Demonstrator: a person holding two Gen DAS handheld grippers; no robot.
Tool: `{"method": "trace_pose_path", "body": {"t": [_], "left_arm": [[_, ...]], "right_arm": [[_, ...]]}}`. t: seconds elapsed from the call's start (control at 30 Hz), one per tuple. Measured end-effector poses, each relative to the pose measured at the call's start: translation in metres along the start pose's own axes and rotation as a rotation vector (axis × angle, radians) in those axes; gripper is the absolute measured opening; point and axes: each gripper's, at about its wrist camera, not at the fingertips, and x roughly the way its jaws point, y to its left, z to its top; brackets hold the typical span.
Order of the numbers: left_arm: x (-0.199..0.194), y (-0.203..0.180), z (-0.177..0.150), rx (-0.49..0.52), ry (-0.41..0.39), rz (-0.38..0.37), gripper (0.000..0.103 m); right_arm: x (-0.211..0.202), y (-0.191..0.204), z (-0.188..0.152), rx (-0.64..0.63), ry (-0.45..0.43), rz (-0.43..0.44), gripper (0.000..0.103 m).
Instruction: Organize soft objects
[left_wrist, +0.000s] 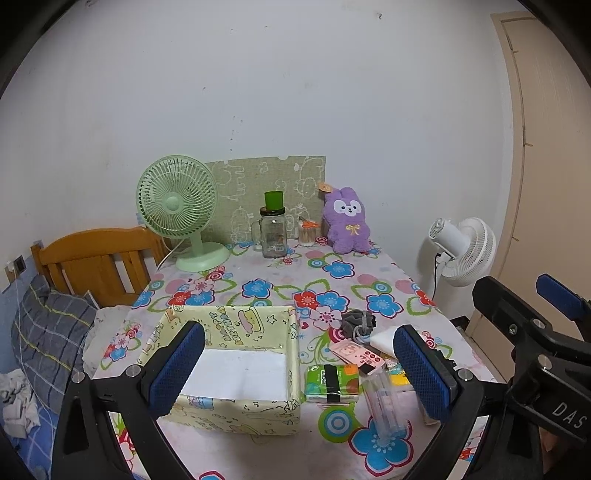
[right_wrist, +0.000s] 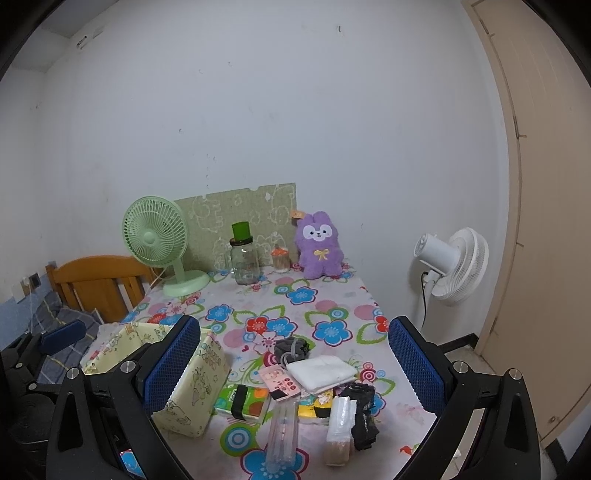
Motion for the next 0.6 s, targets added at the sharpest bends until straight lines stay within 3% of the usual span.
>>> {"method": "trace_pose_path", "body": {"t": [0.6], "left_arm": [[0.0054,0.0009,-0.0018,-0.002,0.003,0.007,0.103]], "right_arm": [[0.005,-0.0017,-0.0015,0.009,0.013,-0.006,0.103]]}}
